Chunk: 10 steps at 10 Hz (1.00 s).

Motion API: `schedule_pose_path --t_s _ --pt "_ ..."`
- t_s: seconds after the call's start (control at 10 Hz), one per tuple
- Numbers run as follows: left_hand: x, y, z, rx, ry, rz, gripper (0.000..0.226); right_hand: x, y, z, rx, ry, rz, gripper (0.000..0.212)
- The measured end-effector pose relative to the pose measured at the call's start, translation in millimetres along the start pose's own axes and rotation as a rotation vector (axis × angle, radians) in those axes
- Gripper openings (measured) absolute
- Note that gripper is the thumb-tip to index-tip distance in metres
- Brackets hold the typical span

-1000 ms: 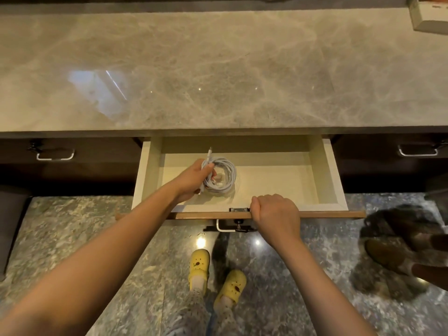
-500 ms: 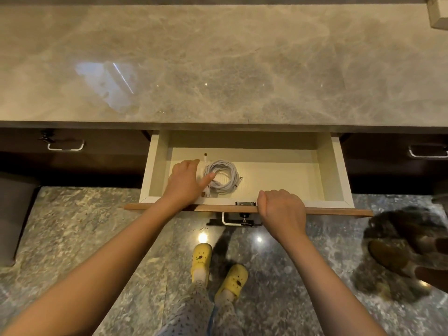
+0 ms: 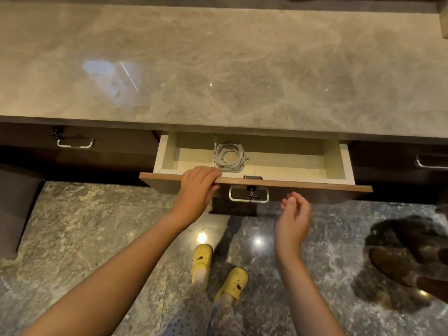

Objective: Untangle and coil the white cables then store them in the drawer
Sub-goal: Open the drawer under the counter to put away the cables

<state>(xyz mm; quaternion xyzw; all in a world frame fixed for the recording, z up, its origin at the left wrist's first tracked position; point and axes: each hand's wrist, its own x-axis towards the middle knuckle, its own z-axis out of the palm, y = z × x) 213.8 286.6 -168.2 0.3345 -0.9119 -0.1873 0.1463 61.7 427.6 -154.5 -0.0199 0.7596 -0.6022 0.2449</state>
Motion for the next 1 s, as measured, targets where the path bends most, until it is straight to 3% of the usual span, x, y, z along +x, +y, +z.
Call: schedule_pose_path --t_s 0.1,0.2,0.3,0.4,0.5,0.7,0.8,0.9,1.0 --pt "17 9 -26 -0.322 0.005 -0.124 0.029 20 -14 16 0.360 -0.092 0.362 0.041" --pt "12 24 -47 -0.788 0.067 -0.444 0.025 33 -29 27 0.640 -0.161 0.497 0.048" --pt "12 20 -31 -1.260 0.095 -0.998 0.034 44 -38 36 0.783 -0.212 0.538 0.051" --pt "37 9 -21 -1.847 0.185 -1.237 0.039 57 -42 45 0.863 -0.257 0.544 0.053" --pt "65 4 -21 -1.959 0.283 -1.152 0.041 74 -46 52 0.910 -0.290 0.566 0.058" --pt "93 -13 -23 -1.801 0.103 -1.095 0.045 98 -56 64 0.880 -0.292 0.582 0.055" --pt "91 -15 -32 -1.544 -0.085 -1.062 0.054 95 -53 63 0.744 -0.274 0.557 0.049" --pt "80 -25 -50 -0.678 -0.500 -0.879 0.070 98 -59 61 0.535 -0.233 0.581 0.041" --pt "74 -43 -82 -0.023 -0.824 -0.595 0.066 100 -68 69 0.141 -0.288 0.639 0.026"
